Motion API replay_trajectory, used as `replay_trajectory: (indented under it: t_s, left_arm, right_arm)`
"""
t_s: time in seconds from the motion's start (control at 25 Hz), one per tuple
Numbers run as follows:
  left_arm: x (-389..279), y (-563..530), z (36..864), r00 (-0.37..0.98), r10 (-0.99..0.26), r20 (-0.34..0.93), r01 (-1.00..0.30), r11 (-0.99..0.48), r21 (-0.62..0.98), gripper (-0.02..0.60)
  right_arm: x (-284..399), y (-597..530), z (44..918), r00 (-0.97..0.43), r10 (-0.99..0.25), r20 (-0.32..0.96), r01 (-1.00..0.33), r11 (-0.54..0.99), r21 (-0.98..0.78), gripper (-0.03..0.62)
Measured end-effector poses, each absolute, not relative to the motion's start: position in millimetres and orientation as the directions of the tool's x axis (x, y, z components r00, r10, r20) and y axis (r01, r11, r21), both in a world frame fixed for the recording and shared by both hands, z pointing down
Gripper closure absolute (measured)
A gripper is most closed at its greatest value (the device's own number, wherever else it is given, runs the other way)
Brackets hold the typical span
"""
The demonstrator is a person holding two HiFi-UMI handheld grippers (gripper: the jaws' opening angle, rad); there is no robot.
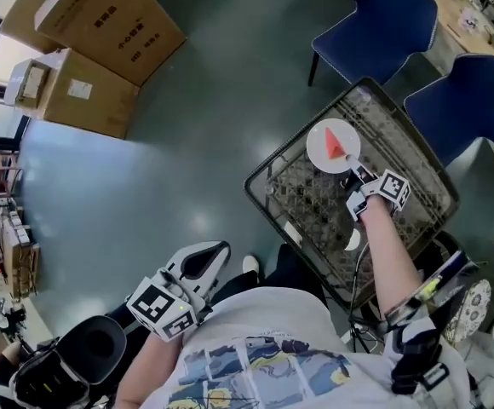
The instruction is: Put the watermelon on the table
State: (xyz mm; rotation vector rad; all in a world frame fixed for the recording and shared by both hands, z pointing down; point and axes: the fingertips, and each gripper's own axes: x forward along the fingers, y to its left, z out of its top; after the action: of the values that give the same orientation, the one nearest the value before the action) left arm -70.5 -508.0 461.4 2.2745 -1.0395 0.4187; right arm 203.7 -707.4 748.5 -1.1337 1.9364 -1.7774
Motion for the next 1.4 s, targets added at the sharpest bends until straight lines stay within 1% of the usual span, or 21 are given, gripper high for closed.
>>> replay_trajectory:
  t_s: [0.56, 1.08, 1.4]
  left_arm:
    - [-78.2, -533.0, 478.4, 0.597, -0.587, 0.546, -0.802, -0.44, 0.404, 0.572]
    - [-78.1, -531.6, 480.0, 0.596, -0.58, 0.555, -0.803, -0.428, 0.415, 0.572]
    - [-78.7, -533.0, 484.3, 0.598, -0.58, 0.554, -0.802, -0.423, 0.423, 0.572]
  right_arm:
    - [198.9, -759.5, 827.9, -0.612, -0.66, 0.436, -0.411, -0.206, -0.888, 0.579]
    - [202.8, -758.8, 839.3, -0.577, -0.629, 0.521, -0.464, -0.273, -0.843, 0.577]
    - [202.1, -759.1, 847.7, -0.545, -0.604, 0.582, -0.528, -0.291, -0.797, 0.572]
